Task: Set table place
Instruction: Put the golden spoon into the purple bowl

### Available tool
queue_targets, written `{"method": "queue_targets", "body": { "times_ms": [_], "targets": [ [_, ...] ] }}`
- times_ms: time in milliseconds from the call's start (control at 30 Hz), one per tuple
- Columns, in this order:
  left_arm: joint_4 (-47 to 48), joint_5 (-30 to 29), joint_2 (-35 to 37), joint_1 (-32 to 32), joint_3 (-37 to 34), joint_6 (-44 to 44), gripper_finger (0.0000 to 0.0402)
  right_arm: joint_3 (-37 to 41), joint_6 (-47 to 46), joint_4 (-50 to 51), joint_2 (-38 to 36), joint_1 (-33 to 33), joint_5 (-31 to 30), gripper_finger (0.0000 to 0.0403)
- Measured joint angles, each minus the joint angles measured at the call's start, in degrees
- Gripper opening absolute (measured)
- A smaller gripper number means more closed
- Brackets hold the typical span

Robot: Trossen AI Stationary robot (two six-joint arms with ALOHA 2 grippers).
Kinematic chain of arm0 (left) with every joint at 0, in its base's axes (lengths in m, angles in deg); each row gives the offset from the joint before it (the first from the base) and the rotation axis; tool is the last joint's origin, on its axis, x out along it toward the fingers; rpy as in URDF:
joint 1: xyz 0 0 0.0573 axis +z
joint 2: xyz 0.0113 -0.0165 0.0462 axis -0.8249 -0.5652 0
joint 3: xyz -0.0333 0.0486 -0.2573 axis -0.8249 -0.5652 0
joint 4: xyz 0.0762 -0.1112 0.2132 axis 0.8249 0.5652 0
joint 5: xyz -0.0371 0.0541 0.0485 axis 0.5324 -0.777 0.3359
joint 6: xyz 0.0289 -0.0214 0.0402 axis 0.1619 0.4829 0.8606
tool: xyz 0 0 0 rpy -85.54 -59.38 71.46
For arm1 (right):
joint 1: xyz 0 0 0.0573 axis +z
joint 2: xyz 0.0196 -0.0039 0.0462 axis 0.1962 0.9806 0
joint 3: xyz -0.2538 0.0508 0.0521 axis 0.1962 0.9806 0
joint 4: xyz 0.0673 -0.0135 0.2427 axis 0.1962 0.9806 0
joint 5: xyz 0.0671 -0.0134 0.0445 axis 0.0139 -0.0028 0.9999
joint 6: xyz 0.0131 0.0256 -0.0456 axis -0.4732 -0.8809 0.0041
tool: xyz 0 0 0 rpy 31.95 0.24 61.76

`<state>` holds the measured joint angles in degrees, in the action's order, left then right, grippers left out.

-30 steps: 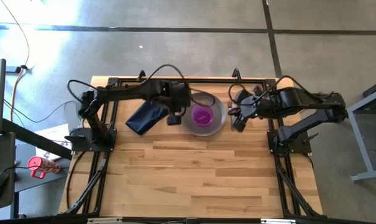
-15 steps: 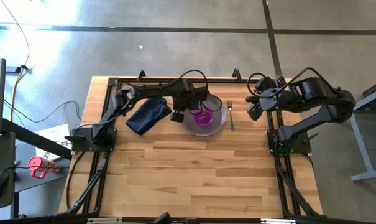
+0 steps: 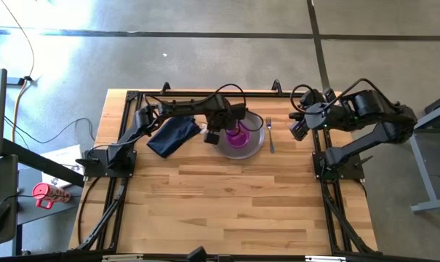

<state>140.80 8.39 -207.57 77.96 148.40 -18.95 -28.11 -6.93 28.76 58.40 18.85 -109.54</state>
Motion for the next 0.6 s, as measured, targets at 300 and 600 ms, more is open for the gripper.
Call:
{"method": "queue_targets", "body": {
  "times_ms": [300,600],
  "targets": [
    [-0.4,-0.4,0.0,0.0,0.0,1.5,0.0006,0.0,0.2,0.0,0.0,0.0,-0.2,0.0169],
    [4.8,-5.9,0.0,0.1,0.0,3.1,0.0006,0.0,0.7,0.0,0.0,0.0,-0.2,0.0169]
  ]
}}
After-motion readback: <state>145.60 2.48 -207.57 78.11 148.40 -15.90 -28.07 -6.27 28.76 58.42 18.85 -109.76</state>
